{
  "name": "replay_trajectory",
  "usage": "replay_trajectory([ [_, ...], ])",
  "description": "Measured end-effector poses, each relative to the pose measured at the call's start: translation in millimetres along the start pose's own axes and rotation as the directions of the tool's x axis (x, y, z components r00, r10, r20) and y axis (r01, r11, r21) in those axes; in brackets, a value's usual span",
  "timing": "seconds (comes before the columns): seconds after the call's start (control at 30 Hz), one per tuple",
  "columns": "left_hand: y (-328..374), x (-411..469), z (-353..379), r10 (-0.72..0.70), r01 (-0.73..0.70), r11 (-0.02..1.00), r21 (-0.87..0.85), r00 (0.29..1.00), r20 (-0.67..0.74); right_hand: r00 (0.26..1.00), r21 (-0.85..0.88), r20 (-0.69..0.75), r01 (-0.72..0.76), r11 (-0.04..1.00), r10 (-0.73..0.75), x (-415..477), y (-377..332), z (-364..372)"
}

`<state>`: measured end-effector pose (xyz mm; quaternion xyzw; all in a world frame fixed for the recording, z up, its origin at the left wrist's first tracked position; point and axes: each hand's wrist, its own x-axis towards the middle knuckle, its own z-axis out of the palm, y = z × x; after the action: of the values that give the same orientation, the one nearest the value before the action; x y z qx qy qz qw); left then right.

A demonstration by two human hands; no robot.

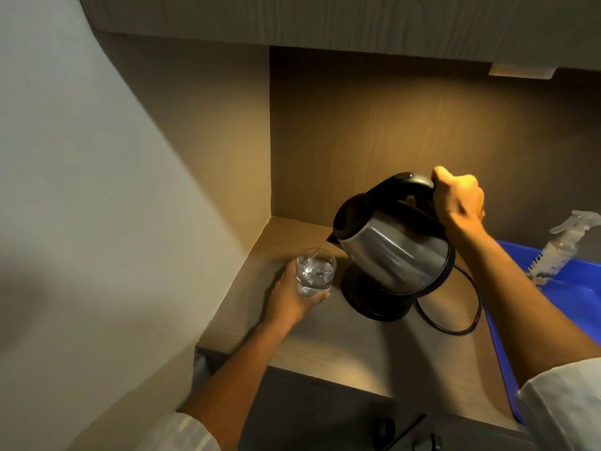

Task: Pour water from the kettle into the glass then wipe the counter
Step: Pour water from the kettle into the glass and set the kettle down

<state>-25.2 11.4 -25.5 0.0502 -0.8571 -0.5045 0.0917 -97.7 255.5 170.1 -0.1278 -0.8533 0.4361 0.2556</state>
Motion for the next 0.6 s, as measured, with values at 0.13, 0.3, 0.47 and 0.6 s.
replay_trajectory([
  [0.13, -4.2, -1.6, 1.6, 0.003, -0.004, 1.000, -0.009, 1.000, -0.013, 0.966, 0.277, 0.033, -0.255, 0.927, 0.256, -2.1, 38.1, -0.9],
  [0.3, -5.6, -1.8, 0.9, 0.003, -0.003, 1.000, 0.005, 1.000, -0.012, 0.901, 0.600, 0.124, -0.402, 0.692, 0.416, -17.1, 86.8, 16.3],
  [0.47, -4.2, -1.9, 1.6, 0.022, -0.022, 1.000, -0.009, 1.000, -0.009, 0.853, 0.722, 0.152, -0.441, 0.533, 0.500, -21.2, 115.4, 30.1],
  [0.6, -6.1, -2.0, 2.8, 0.018, -0.018, 1.000, -0.022, 1.000, 0.004, 0.854, 0.767, 0.154, -0.420, 0.485, 0.496, -23.2, 126.7, 32.7],
])
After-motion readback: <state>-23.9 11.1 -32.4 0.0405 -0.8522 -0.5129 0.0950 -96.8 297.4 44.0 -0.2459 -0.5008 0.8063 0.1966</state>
